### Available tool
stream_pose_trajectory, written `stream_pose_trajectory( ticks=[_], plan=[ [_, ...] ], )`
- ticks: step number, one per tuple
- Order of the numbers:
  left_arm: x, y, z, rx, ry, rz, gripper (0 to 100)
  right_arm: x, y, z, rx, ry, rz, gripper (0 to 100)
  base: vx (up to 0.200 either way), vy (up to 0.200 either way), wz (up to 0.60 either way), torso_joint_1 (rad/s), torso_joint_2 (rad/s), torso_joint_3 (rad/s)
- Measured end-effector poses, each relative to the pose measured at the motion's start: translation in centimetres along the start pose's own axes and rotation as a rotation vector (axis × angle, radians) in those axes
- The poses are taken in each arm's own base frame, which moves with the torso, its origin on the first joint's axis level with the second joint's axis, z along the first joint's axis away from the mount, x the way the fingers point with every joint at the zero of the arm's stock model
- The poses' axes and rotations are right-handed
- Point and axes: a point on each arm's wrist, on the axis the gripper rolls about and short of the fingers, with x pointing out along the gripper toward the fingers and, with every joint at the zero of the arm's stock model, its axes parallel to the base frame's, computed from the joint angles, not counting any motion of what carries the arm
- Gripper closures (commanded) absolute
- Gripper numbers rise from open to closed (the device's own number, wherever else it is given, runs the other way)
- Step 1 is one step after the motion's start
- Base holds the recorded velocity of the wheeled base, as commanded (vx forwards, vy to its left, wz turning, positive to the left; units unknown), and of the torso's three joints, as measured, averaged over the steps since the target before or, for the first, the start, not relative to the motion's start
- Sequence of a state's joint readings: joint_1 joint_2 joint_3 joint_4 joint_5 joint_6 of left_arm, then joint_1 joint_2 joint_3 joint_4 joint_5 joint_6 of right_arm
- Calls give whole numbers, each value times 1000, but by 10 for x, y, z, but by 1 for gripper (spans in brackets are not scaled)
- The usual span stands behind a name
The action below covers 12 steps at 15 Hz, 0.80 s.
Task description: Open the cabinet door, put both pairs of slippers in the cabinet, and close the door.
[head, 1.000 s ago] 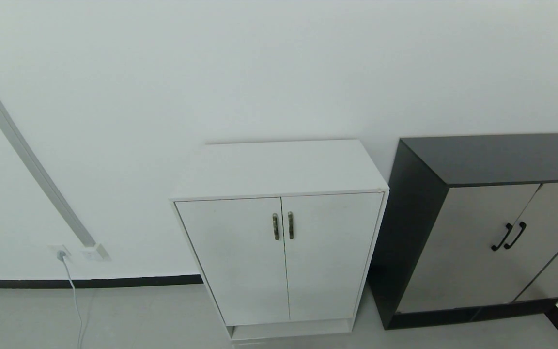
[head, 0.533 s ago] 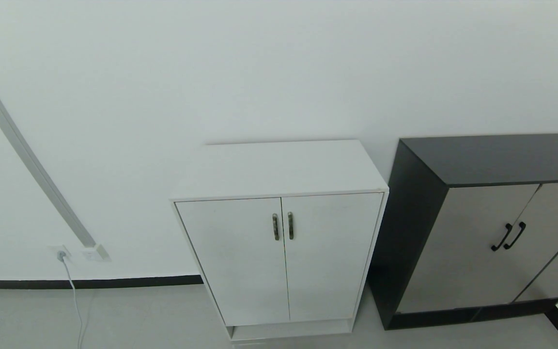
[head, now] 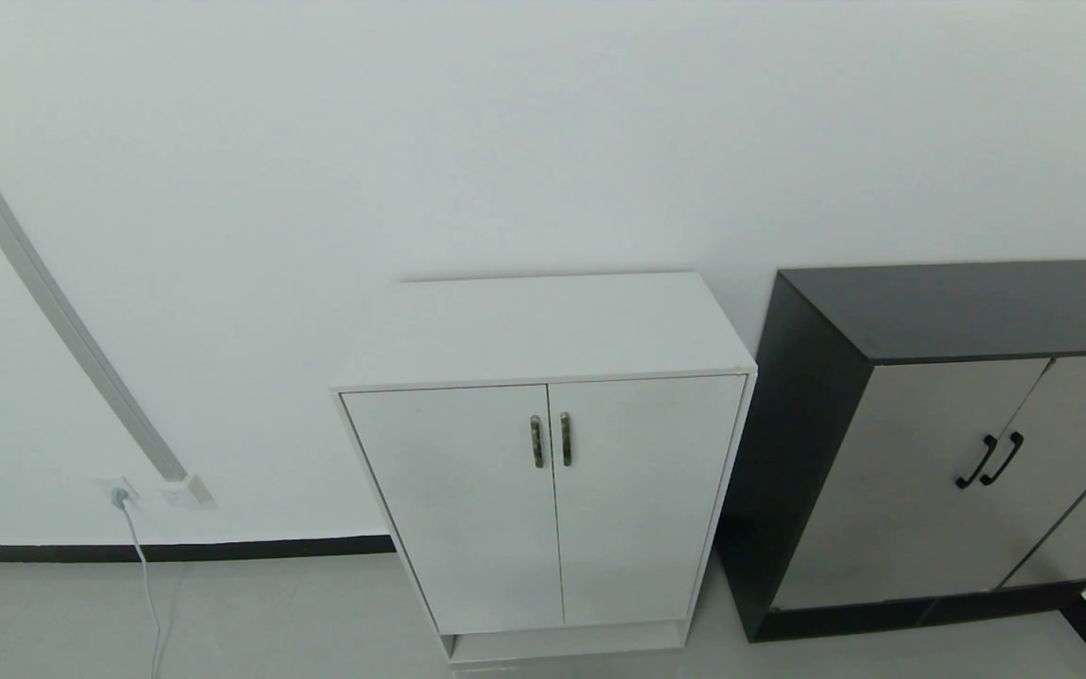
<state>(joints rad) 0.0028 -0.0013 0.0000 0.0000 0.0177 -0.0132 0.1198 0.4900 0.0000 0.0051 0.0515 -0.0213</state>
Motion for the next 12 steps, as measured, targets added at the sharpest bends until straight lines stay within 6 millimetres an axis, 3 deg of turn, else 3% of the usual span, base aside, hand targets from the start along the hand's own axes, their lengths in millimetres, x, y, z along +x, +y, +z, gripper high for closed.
stream_pose_trajectory(
  ticks=[7, 12],
  plan=[
    [0, 0, 0, 0, 0, 0, 100, -6, 0, -2, 27, -80, -35, 100, 0, 0, 0, 0, 0, 0],
    [0, 0, 0, 0, 0, 0, 100, -20, 1, -9, 21, -282, -46, 100, 0, 0, 0, 0, 0, 0]
  ],
)
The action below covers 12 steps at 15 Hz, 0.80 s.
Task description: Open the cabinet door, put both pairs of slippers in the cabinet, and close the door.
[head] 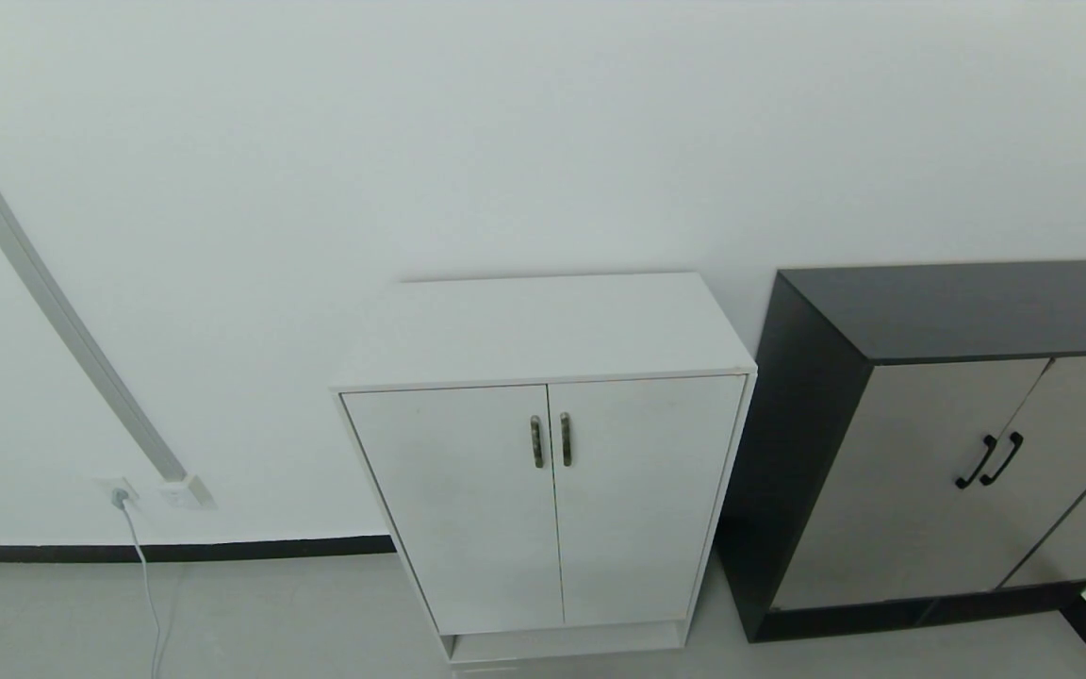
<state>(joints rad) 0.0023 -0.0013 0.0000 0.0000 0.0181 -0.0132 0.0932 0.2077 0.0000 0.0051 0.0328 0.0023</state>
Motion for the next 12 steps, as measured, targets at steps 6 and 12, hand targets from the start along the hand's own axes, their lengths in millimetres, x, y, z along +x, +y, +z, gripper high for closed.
stream_pose_trajectory(
  ticks=[6, 12],
  plan=[
    [0, 0, 0, 0, 0, 0, 100, -9, 0, -3, 54, -127, -119, 100, 0, 0, 0, 0, 0, 0],
    [0, 0, 0, 0, 0, 1, 100, -14, 1, -5, 83, -211, -166, 100, 0, 0, 0, 0, 0, 0]
  ],
)
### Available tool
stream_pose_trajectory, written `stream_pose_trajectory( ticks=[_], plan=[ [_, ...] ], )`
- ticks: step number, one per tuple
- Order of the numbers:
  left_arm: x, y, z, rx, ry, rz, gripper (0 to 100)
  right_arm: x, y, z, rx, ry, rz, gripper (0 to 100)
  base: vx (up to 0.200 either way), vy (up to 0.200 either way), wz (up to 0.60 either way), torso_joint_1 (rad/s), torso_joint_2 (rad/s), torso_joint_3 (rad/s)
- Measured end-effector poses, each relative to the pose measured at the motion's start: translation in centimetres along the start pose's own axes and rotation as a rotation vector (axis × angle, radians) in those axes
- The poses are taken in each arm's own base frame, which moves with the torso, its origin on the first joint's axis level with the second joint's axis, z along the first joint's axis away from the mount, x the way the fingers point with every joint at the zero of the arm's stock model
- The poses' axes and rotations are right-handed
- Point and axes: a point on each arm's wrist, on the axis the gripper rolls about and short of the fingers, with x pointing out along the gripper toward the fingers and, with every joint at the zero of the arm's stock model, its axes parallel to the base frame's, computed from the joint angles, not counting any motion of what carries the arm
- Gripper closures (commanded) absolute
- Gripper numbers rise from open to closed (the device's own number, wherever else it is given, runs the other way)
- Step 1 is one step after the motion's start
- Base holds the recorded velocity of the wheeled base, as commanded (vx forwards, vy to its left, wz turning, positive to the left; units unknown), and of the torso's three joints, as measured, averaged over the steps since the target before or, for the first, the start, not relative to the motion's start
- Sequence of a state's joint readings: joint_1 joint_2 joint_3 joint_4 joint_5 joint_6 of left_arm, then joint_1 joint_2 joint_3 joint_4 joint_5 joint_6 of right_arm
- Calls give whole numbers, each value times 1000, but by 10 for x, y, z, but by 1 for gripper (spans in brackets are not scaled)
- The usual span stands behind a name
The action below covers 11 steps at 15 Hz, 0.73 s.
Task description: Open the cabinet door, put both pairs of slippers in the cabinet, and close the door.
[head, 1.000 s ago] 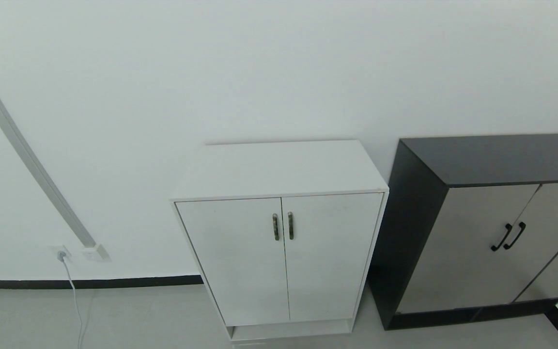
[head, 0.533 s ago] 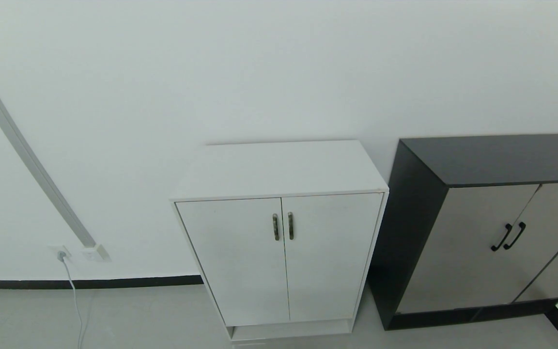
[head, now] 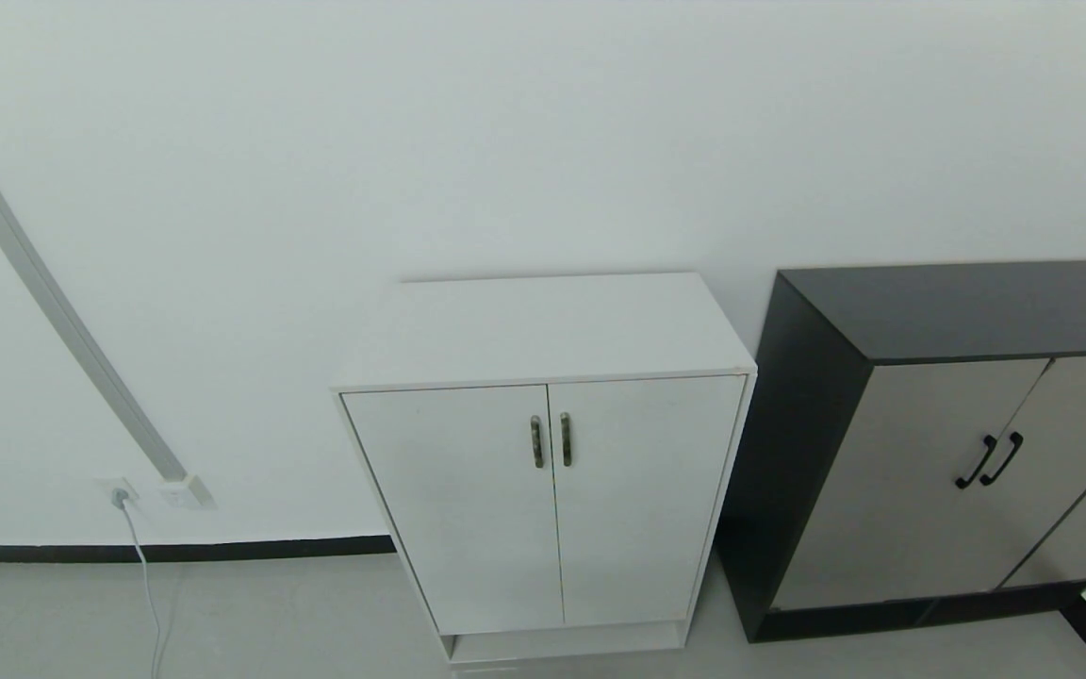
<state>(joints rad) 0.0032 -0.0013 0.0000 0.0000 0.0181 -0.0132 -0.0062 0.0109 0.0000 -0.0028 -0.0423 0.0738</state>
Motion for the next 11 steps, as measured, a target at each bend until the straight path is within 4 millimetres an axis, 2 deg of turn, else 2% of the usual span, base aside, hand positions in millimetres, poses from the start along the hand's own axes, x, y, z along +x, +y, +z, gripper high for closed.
stream_pose_trajectory(
  ticks=[11],
  plan=[
    [0, 0, 0, 1, 0, 0, 100, -1, 0, 0, 0, -15, -9, 100, 0, 0, 0, 0, 0, 0]
  ],
)
